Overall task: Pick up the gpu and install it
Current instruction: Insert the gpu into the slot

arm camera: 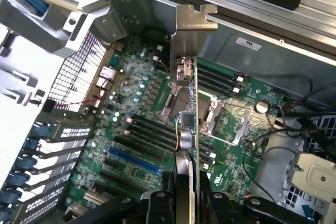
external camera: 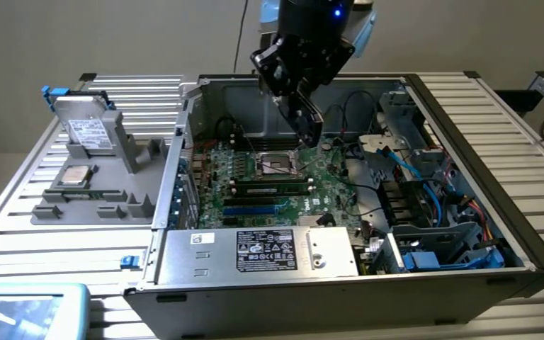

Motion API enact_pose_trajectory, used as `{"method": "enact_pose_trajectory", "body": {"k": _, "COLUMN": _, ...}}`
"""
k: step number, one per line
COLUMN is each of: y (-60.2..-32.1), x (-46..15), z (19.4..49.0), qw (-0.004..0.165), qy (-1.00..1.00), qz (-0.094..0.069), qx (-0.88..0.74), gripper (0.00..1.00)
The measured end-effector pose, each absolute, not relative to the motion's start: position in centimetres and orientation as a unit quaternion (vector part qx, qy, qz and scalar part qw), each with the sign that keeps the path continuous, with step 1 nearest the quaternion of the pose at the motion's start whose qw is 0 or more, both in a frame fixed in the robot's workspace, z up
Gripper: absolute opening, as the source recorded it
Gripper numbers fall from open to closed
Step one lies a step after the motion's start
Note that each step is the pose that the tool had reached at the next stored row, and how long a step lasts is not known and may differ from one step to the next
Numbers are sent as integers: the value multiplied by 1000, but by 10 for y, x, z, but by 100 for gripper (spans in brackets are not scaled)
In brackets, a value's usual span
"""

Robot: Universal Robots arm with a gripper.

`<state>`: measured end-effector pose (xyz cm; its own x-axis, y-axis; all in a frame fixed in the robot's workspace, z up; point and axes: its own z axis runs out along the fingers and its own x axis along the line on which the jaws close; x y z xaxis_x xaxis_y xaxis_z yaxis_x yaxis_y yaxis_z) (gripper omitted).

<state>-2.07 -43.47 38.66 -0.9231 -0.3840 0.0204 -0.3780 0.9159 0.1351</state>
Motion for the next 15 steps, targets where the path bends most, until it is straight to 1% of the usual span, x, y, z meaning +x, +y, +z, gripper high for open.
{"method": "enact_pose_trajectory", "body": {"k": 15, "y": -435, "x": -21, "z": 387, "qw": 32, "qy": -943, "qz": -61, "qx": 326, "gripper": 29}}
